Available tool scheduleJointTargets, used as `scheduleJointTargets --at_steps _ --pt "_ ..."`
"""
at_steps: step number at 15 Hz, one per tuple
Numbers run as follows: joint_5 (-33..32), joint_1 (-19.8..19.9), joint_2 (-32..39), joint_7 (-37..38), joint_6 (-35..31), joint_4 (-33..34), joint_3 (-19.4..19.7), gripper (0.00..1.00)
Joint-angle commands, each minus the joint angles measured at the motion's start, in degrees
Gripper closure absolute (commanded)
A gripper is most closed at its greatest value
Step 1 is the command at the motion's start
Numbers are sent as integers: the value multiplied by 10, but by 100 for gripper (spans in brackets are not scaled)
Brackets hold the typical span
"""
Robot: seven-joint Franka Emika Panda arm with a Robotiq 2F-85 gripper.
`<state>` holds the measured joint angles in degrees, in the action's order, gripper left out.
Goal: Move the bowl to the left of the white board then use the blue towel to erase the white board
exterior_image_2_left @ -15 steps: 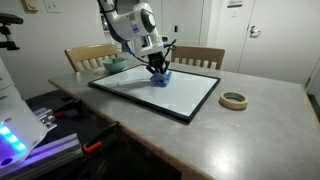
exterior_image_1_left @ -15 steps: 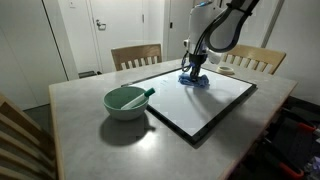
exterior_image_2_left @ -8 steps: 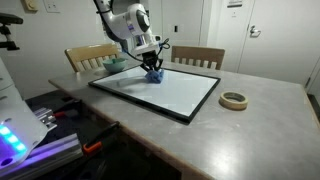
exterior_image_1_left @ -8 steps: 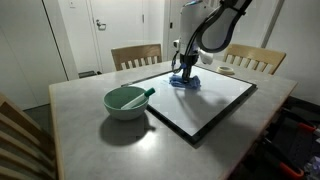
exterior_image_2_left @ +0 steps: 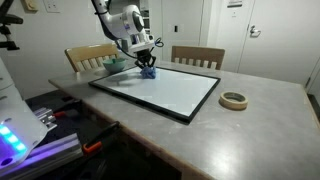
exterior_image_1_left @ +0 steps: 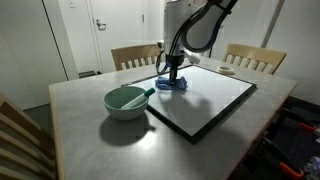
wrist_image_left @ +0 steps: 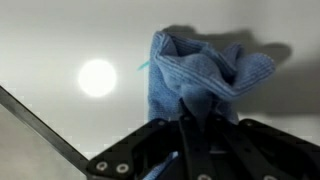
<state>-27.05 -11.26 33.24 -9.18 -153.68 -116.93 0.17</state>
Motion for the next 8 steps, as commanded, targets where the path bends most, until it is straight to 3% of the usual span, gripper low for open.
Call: scheduleJointTargets --at_steps 1,8 --pt "35 10 67 -46 6 46 -45 98" --pt "77 22 52 -105 64 44 -78 98"
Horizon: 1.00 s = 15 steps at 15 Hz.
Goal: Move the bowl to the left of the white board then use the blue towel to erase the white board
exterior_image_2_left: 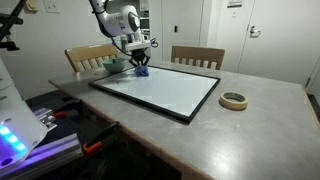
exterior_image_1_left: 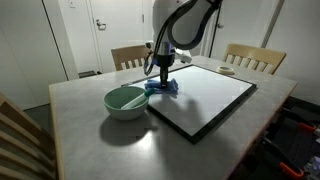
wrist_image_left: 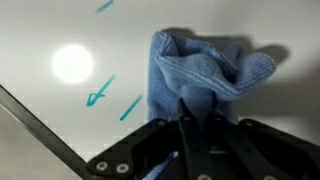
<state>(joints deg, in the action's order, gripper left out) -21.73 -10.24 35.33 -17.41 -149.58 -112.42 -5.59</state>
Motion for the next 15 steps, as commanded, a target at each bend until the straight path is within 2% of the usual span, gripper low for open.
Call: scheduleJointTargets --at_steps 1,3,7,15 --pt "24 11 26 -20 25 -9 -18 98" --pt "25 13 23 -12 20 -17 -11 98" --pt "0 0 23 30 7 -20 26 98" --pt "-95 -24 5 181 -14 -79 137 98"
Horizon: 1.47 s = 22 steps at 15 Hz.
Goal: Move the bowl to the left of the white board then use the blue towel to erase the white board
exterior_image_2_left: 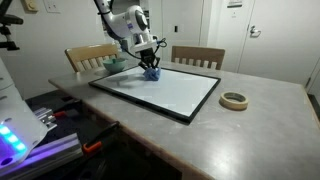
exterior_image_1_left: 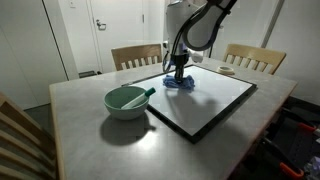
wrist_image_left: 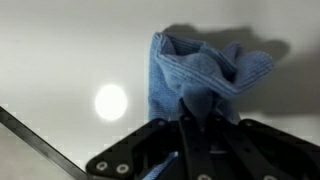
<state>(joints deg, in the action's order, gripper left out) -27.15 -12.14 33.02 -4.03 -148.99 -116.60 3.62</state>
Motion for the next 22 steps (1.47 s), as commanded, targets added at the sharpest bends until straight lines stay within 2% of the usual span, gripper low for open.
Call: scheduleJointTargets --at_steps 1,3,5,10,18,22 --pt "-58 -9 29 68 -20 -43 59 98" --pt "-100 -16 33 110 -22 -52 85 98" --pt "-141 -20 35 148 -17 -55 93 98" --pt "-185 -10 40 179 -11 -37 55 98" --pt "-147 -3 62 144 20 37 -18 98" --pt "-90 15 78 75 11 77 -53 98"
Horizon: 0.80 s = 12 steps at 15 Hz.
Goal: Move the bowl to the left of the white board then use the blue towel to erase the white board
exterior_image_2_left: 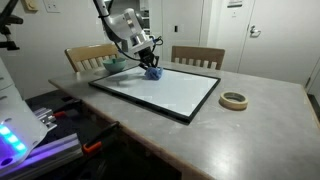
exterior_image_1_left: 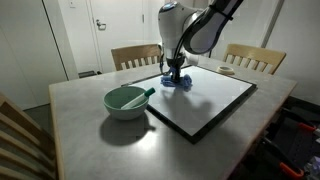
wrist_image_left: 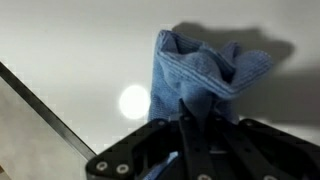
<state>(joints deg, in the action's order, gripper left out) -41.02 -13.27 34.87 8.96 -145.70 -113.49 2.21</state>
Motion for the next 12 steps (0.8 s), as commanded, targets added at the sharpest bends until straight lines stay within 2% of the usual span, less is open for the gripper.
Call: scheduleJointTargets --at_steps 1,7,10,12 --pt "67 32 65 -83 -23 55 -48 98" --pt "166 57 85 -250 4 110 -83 98" --pt "196 59 90 -299 25 130 -97 98" --pt "196 55 94 -311 34 138 -91 98"
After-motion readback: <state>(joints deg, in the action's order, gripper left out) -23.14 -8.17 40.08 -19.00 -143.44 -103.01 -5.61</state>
